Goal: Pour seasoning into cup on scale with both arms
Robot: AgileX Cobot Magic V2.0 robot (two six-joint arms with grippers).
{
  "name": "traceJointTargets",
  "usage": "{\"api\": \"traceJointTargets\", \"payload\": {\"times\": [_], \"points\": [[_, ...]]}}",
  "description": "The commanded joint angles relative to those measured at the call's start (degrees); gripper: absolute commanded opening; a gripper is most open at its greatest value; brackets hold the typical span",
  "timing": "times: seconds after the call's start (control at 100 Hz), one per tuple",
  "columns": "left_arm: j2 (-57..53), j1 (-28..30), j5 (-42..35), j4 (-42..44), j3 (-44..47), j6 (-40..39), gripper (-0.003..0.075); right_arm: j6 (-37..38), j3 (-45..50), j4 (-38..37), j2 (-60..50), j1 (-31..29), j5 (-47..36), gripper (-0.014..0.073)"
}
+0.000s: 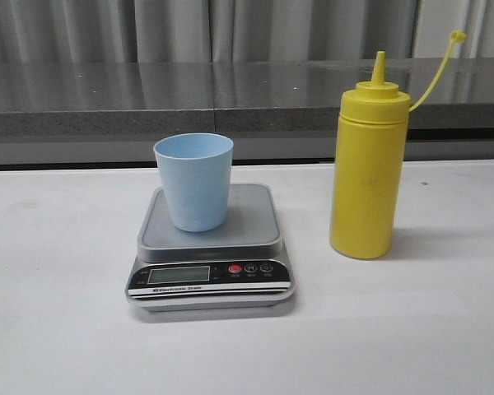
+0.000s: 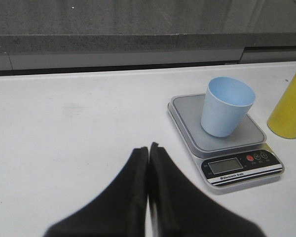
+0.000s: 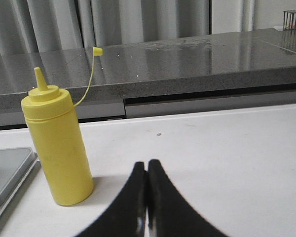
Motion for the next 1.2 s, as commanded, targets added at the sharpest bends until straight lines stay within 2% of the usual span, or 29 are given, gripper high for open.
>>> {"api": "traceJointTargets", "payload": {"times": [0.0,0.77,0.89,1.09,1.19], "points": [[0.51,0.08,-4.44,-0.54,-1.40,-0.44,-0.0020,-0.76,-0.88,-0.39,-1.39,-0.29,-4.74,-0.0060],[0.51,0.08,-4.55,0.16,-1.24,-0.44,-0.0020,-0.76,-0.88,-0.39,-1.39,-0.29,-4.74,-0.0060],[0.51,0.08,-9.51,3.29,1.13,-0.44,-0.0020,-0.76,-0.88,-0.39,-1.39,-0.29,-4.74,-0.0060],[-0.06,0.08,-24.97,8.25,9.14,-0.44,-0.0020,-0.76,-0.88,-0.39,-1.39,-0.29,-4.74,-0.0060],[-1.74,0.54,-26.21,8.14,11.83,-0.44,-0.0020,-0.76,-0.88,-0.39,-1.39,-0.29,-4.74,-0.0060]]}}
